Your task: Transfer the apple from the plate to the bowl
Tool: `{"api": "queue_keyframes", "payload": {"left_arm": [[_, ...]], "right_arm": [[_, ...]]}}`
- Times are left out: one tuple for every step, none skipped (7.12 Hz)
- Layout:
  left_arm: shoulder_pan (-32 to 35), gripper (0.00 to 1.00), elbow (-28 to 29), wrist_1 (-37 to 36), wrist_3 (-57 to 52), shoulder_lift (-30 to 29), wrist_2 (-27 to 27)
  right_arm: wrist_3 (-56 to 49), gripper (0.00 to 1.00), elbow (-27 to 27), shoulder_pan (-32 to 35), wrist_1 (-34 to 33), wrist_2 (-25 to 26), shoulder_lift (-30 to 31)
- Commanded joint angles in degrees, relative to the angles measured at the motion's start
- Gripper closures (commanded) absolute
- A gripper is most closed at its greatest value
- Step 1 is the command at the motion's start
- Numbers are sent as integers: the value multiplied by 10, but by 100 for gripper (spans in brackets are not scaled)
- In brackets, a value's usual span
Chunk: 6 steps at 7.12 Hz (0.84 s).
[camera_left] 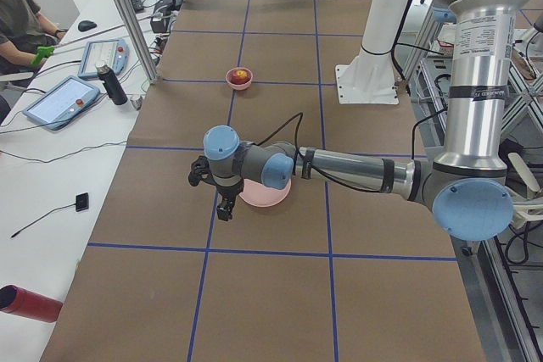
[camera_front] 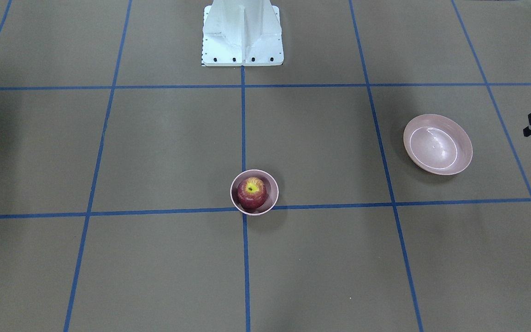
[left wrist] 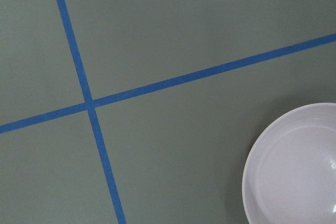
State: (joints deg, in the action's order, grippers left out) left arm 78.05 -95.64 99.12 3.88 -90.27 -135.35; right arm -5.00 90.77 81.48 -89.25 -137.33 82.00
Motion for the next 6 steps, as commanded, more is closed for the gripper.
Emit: {"api": "queue_keyframes", "payload": {"left_arm": [[3,2,14,-25,-56,-3,-1],[18,2,12,-52,-91,-13,-1],[20,2,14,-53,-83,-12,-2],[20,2,15,-47,-84,-9,-3],[20,2,12,-46,-84,-7,-3],[20,2,12,-46,-84,-9,-2]], "right_arm": [[-5,0,-1,3,-3,2,-3],[-5,0,1,3,-3,1,-3],[-4,0,4,3,-3,0,-1],[-3,0,5,3,-3,0,-1],[2,0,5,3,-3,1,-2],[2,0,5,3,-3,0,-2]]}}
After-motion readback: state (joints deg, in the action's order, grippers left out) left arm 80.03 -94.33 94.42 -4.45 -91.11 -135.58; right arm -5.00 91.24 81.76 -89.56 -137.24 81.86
